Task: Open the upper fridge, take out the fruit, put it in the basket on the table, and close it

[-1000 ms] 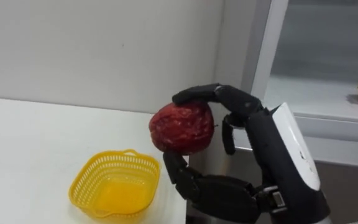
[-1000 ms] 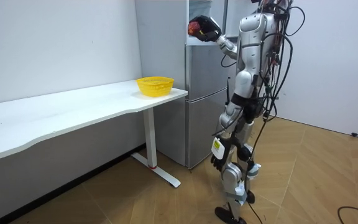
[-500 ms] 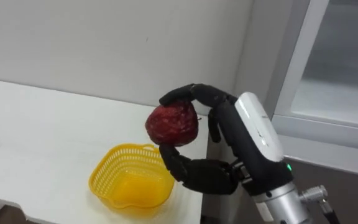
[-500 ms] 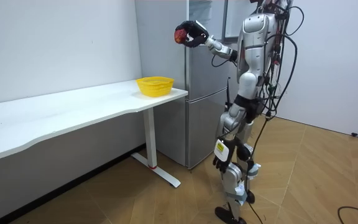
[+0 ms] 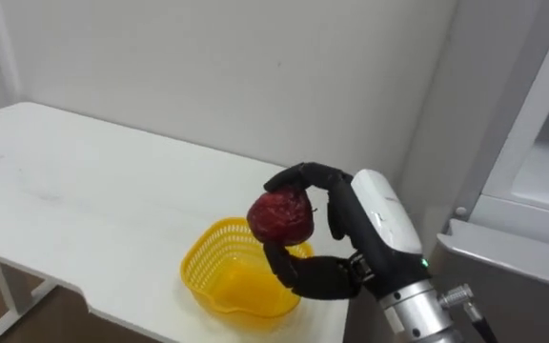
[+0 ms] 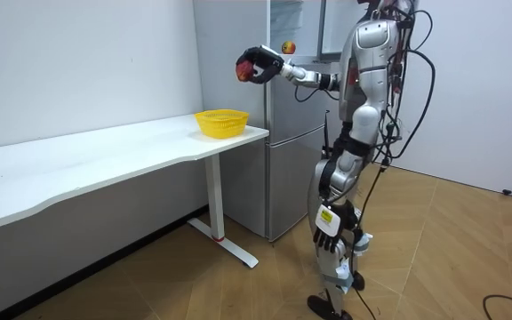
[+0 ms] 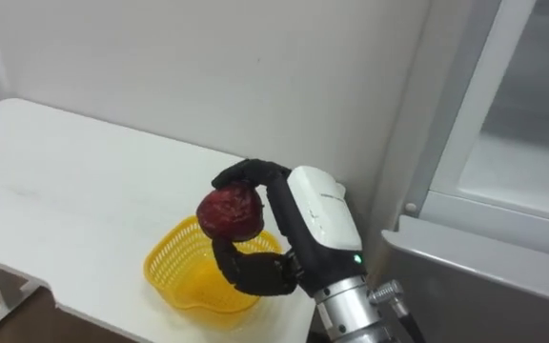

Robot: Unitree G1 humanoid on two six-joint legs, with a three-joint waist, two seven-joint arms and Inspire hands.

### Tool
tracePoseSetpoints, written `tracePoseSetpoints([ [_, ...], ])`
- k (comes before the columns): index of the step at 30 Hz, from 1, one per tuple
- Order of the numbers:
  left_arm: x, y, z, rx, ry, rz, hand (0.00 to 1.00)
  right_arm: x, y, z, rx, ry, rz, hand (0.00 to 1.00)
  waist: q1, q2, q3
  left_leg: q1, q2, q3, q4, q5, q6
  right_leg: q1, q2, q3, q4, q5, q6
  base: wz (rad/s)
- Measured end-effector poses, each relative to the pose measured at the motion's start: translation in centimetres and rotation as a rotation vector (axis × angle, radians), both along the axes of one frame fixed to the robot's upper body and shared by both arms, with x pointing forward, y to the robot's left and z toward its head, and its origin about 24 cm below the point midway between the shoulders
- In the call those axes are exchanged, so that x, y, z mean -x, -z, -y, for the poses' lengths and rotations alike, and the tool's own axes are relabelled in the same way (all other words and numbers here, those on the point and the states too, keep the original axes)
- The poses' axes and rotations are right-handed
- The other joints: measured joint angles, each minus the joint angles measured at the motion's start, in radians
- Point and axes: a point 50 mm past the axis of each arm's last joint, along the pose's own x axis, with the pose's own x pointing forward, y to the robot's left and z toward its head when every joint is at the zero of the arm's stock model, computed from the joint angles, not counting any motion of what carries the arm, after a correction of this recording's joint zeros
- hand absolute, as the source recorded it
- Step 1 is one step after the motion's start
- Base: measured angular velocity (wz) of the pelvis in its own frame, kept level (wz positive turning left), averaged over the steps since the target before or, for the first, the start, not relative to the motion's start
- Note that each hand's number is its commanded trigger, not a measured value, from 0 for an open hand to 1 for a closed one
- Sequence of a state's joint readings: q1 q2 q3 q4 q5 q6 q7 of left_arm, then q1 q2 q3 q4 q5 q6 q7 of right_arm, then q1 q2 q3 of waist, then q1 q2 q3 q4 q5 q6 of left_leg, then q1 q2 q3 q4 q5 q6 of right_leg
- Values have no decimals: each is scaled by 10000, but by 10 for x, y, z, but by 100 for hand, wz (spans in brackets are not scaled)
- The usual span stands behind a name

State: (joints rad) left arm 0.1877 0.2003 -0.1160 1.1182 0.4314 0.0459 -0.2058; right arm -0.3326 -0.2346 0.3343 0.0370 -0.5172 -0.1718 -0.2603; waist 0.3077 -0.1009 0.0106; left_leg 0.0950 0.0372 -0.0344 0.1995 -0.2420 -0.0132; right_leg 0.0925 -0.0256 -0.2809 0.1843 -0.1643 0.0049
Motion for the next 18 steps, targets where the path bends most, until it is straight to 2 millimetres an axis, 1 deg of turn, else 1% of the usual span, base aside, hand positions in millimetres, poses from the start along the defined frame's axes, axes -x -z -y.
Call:
tracePoseSetpoints([
  [1, 0, 0, -1, -12, 49, -29, 0, -4, 2, 1, 84, 95, -132, 100, 32, -59, 21, -9, -7, 4, 0, 12, -1, -2, -7, -1, 0, -4, 6, 0],
  [4, 0, -1, -4, -121, -59, -225, 0, -10, 9, 0, 327, 299, -587, 100, 58, -216, 40, -56, -19, -1, 27, 22, -8, -30, -10, -2, 1, -8, 11, 0],
  [6, 2, -1, -6, -196, -107, -395, 0, -12, 13, -1, 522, 356, -894, 100, 56, -296, 39, -145, -27, -33, 19, 22, -8, -74, -11, -10, 1, -8, 12, 0],
  [7, 1, -1, -7, -234, -97, -375, 0, -14, 16, -2, 642, 379, -1071, 100, 48, -337, 47, -154, -28, -42, 19, 21, -9, -77, -10, -12, 1, -8, 11, 6],
  [8, 1, -1, -8, -269, -102, -404, 0, -15, 18, -1, 718, 440, -1217, 100, 64, -392, 47, -171, -37, -84, 11, 20, -9, -75, -22, -92, 1, -8, 11, 8],
  [10, -1, -2, -9, -313, -78, -389, 0, -17, 19, 0, 774, 542, -1324, 100, 91, -434, 50, -198, -51, -159, 13, 21, -9, -74, -34, -170, 1, -7, 11, 10],
  [15, -1, -2, -11, -390, -82, -411, 0, -19, 27, 1, 896, 674, -1653, 100, 302, -435, 48, -203, -74, -269, 61, 25, -2, -57, -48, -224, -2, -7, 11, 5],
  [18, 1, -2, -12, -420, -92, -468, 0, -22, 34, -3, 834, 494, -2105, 100, 360, -397, 76, -182, -79, -270, 65, 28, 3, -55, -57, -228, -3, -7, 11, 0],
])
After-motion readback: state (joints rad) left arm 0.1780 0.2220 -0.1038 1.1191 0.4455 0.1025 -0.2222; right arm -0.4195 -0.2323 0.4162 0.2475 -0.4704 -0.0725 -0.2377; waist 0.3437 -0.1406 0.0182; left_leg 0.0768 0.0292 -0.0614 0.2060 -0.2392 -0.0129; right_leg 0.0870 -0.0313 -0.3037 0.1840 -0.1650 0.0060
